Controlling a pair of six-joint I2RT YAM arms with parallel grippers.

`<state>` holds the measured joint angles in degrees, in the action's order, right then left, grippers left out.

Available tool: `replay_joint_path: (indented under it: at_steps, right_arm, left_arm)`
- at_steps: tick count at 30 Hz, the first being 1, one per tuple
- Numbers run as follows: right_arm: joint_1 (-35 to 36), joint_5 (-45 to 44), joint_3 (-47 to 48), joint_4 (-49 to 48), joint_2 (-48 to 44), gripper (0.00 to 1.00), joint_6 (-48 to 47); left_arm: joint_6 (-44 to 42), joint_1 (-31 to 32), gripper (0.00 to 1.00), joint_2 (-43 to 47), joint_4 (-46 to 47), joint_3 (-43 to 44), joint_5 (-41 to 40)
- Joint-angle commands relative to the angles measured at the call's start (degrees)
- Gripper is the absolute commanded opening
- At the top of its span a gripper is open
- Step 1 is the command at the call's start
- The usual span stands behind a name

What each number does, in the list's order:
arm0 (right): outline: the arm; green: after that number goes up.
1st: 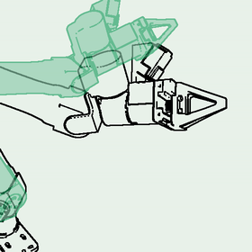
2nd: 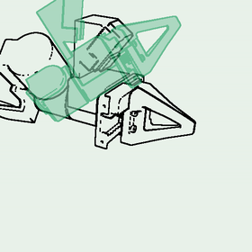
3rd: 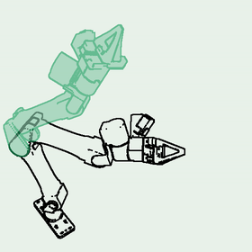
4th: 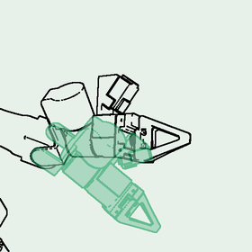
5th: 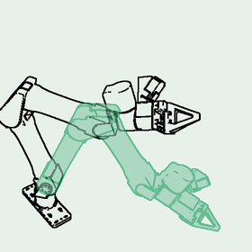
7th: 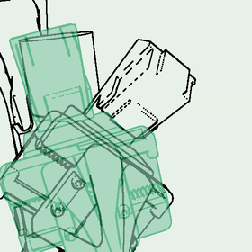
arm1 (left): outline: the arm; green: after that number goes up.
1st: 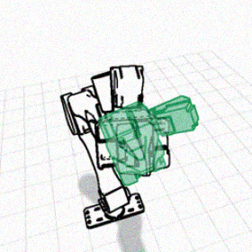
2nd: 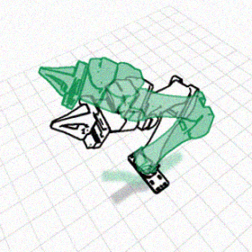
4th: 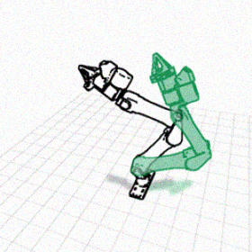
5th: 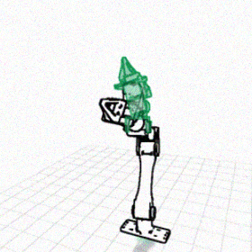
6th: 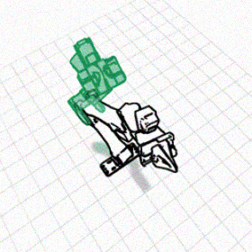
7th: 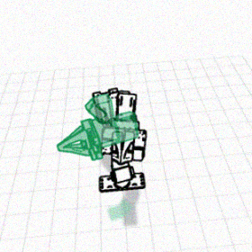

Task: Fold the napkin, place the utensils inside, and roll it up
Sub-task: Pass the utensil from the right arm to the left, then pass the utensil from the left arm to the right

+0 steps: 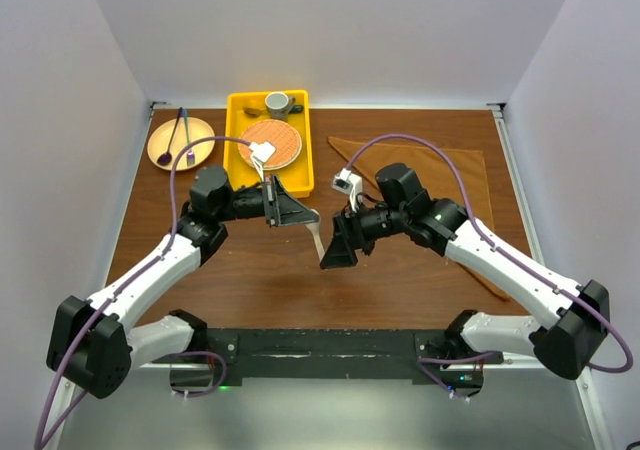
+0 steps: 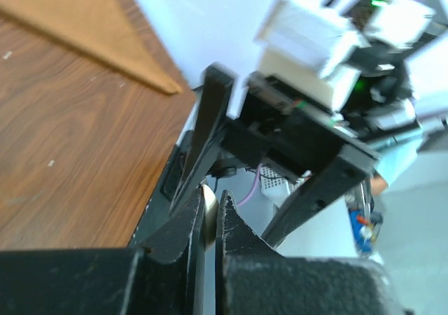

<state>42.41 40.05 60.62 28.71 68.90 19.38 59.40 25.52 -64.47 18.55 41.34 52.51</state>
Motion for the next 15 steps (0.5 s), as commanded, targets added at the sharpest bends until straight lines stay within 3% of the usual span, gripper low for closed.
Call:
replay_joint_path:
  at_steps: [1,8,12,13,15]
  right_arm:
    - [0.21,7.76,-1.9,-4.35,-1.14,0.72,2.23]
    - [0.21,6.35,-3.93,-13.05,-0.88,0.6,7.95]
    - [0.3,4.43,-3.23,-14.03,-0.09,0.26,9.18]
    - [0.3,2.51,-3.05,-14.21,-0.26,0.0,9.28]
    - [0.3,-0.31,-2.27,-13.07,-0.7,0.0,7.97]
  left_arm:
    - [0.8,-0.03,0.0,1.36,10.53,1.02,4.18]
    - [11.25,-0.03,0.0,1.01,24.42,-2.23,3.3]
    - [12.32,-0.03,0.0,0.4,25.66,-1.71,3.48]
    - [12.15,-0.03,0.0,0.22,23.92,-1.44,3.39]
    - [7.78,-0.2,0.0,0.31,16.4,2.05,2.6]
